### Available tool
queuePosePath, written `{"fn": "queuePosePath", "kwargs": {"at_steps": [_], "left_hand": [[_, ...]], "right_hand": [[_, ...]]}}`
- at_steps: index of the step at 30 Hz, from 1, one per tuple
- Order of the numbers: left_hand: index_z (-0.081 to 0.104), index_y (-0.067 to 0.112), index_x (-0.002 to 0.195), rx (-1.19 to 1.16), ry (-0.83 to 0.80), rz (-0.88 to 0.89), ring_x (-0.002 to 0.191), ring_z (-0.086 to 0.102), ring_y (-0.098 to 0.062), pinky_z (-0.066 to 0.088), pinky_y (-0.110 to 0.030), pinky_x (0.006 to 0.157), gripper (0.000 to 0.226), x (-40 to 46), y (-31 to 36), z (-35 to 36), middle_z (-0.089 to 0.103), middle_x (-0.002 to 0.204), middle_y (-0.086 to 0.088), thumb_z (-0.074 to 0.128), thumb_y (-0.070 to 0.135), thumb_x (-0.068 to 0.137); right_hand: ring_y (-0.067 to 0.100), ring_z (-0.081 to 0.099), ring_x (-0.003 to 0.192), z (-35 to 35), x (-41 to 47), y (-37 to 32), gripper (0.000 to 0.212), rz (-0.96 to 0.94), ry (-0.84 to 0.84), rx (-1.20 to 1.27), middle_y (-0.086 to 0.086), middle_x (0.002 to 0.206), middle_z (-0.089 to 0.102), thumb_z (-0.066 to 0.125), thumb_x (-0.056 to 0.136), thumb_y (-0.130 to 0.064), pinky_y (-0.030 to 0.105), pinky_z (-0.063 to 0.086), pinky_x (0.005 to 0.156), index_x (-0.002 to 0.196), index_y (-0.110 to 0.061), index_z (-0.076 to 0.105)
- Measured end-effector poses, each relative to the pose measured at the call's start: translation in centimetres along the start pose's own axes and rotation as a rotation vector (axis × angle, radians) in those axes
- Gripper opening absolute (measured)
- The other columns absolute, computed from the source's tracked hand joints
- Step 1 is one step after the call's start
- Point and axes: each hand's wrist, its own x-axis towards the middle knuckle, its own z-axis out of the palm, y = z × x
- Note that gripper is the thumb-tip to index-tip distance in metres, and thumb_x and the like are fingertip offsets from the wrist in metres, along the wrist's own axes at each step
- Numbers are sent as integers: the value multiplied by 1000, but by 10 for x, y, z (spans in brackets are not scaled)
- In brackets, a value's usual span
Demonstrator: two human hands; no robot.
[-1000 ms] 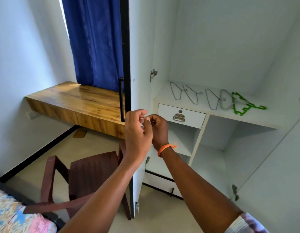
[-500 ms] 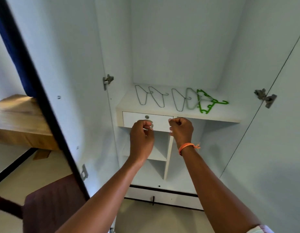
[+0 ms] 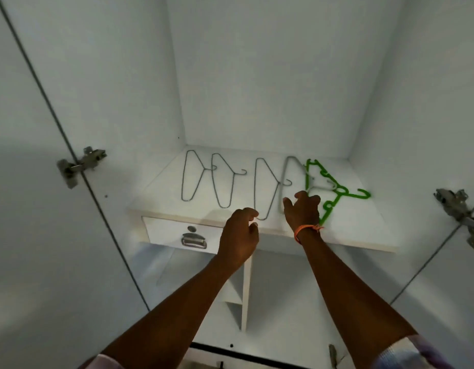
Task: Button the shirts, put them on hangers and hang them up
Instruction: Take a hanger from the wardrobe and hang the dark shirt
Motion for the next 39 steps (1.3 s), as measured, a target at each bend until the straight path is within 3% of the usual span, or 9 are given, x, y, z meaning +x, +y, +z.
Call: {"fn": "queuePosePath", "kwargs": {"at_steps": [4,7,11,15,20,24,28,33,39], "left_hand": [[47,17,142,162,-198,80,126,49,-21,40,-31,106,44,36,-1,43,53,140,-4,53,15,98],[35,17,149,284,-291,71,136,40,-22,33,-35,111,51,51,-5,62,43,150,-4,49,22,100],[32,19,151,415,-313,25,139,38,-20,27,-34,113,53,59,-12,73,40,152,-1,47,29,101],[43,15,145,148,-221,-96,135,44,-20,31,-30,113,49,63,-6,72,48,147,-5,49,34,101],[59,8,123,-277,-15,-321,105,61,-22,46,-28,87,44,69,26,50,65,113,-9,42,43,102],[54,15,125,-764,57,-594,98,67,-24,56,-47,90,37,63,36,20,63,117,-8,52,41,99],[63,15,112,-821,225,-565,50,57,-9,44,-22,50,18,19,28,-31,70,83,-2,48,17,102],[64,15,122,-615,300,-533,46,48,-2,33,-15,45,26,-73,-17,-79,64,68,4,47,14,103],[62,16,125,-709,340,-595,44,34,-7,25,-22,47,26,-207,-30,-140,51,61,0,47,16,103]], "right_hand": [[45,54,121,10,48,19,76,56,-78,-87,28,137,50,56,95,-49,49,46,97,145,2,29],[41,49,129,12,62,25,83,17,-133,-193,25,146,43,58,96,-37,48,44,103,153,2,13],[42,57,118,15,77,33,65,-12,-94,-189,27,134,53,61,89,-16,46,51,94,142,8,33],[43,64,94,13,78,31,19,-75,12,-35,28,102,63,54,90,-5,33,42,65,103,9,55],[28,63,76,8,36,15,45,-337,124,84,18,84,64,46,97,-5,37,50,64,142,5,45],[10,56,57,9,-30,-10,46,-448,63,394,-2,67,56,50,101,-9,27,50,57,146,-11,45],[16,66,66,19,-86,-30,32,-289,-33,653,-5,77,65,67,93,-29,43,58,63,123,-25,58],[29,71,77,45,-121,-57,55,308,-347,1148,20,106,69,63,94,-42,41,61,65,136,-12,44],[25,67,68,84,-224,-71,33,418,-667,1096,12,86,66,61,95,-45,42,60,62,115,-19,51]]}}
